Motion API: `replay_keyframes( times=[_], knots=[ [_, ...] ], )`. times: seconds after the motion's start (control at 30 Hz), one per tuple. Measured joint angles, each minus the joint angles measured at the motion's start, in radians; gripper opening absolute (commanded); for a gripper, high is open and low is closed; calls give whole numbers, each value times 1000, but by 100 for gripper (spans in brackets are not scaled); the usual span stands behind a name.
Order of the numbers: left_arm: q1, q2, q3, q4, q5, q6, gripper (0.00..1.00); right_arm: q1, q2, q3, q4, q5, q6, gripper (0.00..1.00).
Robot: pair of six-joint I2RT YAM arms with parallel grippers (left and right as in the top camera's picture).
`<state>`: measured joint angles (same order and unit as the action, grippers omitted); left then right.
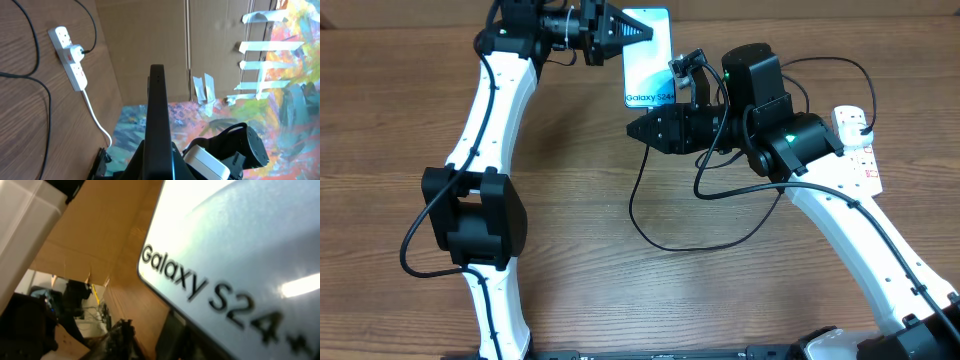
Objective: Plug charger to phone and switch on socket
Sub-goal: 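Open the right gripper off the plug and tilt the phone down with the left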
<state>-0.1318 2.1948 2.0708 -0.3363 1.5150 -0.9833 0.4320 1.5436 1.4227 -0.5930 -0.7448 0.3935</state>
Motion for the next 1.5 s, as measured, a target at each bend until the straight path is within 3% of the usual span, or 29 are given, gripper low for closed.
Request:
replay_keyframes(
  times=[0.23,0.5,0.7,0.83,1.0,1.23,1.5],
  knots=[
    [-4,0,0,0,2,37,4,0,0,0,-16,21,0,55],
    [4,0,0,-10,5,174,4,0,0,0,-20,31,-2,68],
    [8,0,0,-185,-40,311,4,0,0,0,-26,40,-1,73],
    [8,0,0,-393,-161,389,4,0,0,-2,-43,53,2,76],
    [9,1,0,-647,-426,512,4,0,0,-6,-51,69,2,79],
    [9,1,0,-768,-594,650,4,0,0,-6,-51,82,2,81],
    [8,1,-4,-865,-764,723,4,0,0,-6,-51,90,2,82]
  ],
)
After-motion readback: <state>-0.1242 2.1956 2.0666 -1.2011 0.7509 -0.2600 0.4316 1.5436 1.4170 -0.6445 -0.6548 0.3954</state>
